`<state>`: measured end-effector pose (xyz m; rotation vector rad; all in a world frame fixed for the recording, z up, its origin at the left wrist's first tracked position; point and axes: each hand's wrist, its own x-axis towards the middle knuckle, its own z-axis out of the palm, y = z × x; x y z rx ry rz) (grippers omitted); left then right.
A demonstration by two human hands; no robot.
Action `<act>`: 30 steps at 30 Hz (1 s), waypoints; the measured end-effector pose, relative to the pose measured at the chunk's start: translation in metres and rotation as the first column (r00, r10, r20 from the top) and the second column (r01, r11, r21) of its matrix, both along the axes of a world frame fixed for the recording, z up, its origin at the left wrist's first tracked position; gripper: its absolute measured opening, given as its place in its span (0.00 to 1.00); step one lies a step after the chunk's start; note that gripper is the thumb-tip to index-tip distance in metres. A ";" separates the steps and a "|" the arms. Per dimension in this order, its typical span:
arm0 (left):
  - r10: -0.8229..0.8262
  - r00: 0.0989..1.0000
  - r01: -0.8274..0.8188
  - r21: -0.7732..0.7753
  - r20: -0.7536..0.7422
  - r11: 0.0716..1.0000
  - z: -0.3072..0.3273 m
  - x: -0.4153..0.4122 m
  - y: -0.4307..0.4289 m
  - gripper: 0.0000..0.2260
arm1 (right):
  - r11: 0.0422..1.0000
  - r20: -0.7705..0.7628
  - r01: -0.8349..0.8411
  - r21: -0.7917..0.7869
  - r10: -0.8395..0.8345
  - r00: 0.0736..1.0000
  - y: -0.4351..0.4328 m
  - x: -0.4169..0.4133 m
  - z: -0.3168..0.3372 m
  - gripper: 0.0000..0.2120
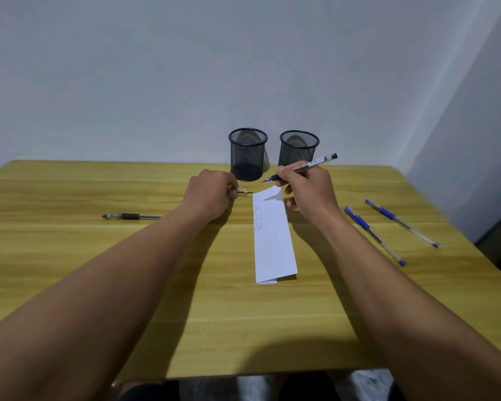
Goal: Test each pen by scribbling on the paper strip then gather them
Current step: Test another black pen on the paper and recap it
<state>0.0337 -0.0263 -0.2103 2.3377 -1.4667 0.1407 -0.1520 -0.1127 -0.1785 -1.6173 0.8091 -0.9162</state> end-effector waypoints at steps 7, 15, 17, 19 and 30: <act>-0.147 0.959 0.066 -0.314 -0.240 0.947 0.039 -0.016 0.018 0.04 | 0.995 0.091 -0.029 0.091 0.021 0.996 0.005 -0.005 0.017 0.04; -0.252 0.924 0.122 -0.404 -0.288 0.907 0.085 -0.050 0.039 0.05 | 0.985 0.193 -0.067 0.158 0.036 0.981 0.024 -0.020 0.043 0.05; -0.269 0.913 0.126 -0.413 -0.306 0.902 0.094 -0.058 0.042 0.05 | 0.982 0.231 -0.058 0.179 0.016 0.973 0.027 -0.026 0.049 0.06; -0.267 0.908 0.116 -0.419 -0.322 0.901 0.100 -0.062 0.044 0.05 | 0.977 0.282 -0.038 0.211 -0.024 0.959 0.029 -0.033 0.055 0.06; -0.315 0.817 0.097 -0.425 -0.482 0.900 0.109 -0.068 0.047 0.06 | 0.972 0.292 -0.116 0.203 0.053 0.955 0.037 -0.043 0.065 0.06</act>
